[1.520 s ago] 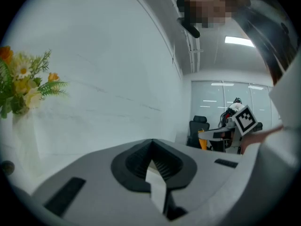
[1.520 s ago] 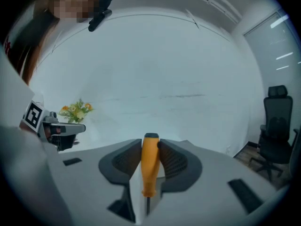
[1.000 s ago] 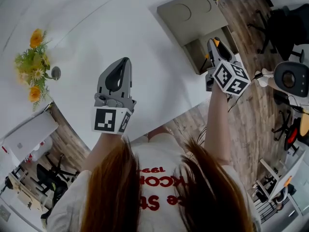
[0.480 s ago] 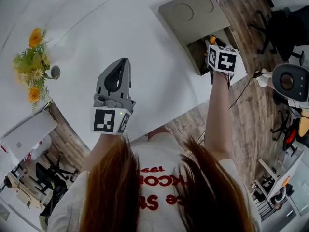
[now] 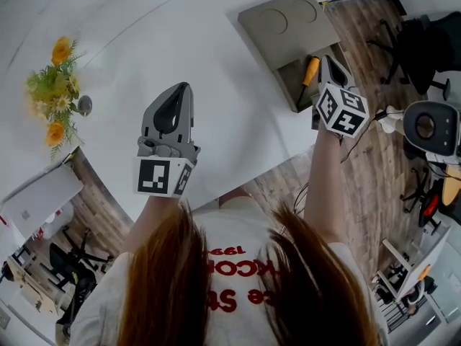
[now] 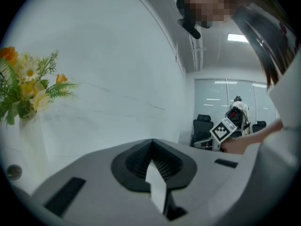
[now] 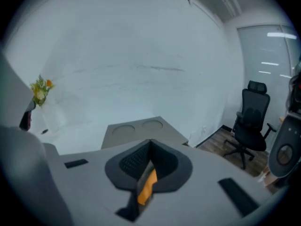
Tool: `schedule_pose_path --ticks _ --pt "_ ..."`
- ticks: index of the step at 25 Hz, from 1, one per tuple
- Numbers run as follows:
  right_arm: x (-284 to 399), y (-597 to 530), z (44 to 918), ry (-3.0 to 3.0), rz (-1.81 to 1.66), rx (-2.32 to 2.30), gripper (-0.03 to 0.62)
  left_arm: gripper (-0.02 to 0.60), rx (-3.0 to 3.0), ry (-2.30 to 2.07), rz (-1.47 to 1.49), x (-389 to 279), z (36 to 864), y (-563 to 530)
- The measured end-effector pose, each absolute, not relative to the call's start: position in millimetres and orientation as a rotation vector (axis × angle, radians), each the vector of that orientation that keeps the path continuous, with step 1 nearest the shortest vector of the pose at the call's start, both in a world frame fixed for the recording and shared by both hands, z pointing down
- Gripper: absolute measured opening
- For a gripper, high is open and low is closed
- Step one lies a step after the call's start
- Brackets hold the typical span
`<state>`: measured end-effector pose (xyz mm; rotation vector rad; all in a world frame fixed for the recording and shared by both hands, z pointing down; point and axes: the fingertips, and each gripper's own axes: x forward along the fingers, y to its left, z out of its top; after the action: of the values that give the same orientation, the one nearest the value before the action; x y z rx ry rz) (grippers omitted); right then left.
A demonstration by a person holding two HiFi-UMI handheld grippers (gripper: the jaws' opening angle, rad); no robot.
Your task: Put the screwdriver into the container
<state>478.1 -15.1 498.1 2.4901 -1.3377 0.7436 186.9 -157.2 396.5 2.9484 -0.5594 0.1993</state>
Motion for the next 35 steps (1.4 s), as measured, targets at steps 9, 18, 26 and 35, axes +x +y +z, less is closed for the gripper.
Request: schedule_pose_path --ticks 9,18,26,35 --pt "440 -26 398 -1.584 0.445 2.617 0.003 0.006 2.990 -0.640 0.066 182 359 -167" --pt "356 -80 318 -1.954 0.226 2.459 0.005 0.006 3.019 -0.878 -0.055 133 313 -184" --pt "260 -149 261 -2.306 0.104 2.239 0.003 0.006 2.937 -1.242 -0.154 37 272 -213" --pt "166 -198 243 -2.532 0.064 2.028 0.003 0.006 2.851 -1.499 -0.184 -44 257 -232"
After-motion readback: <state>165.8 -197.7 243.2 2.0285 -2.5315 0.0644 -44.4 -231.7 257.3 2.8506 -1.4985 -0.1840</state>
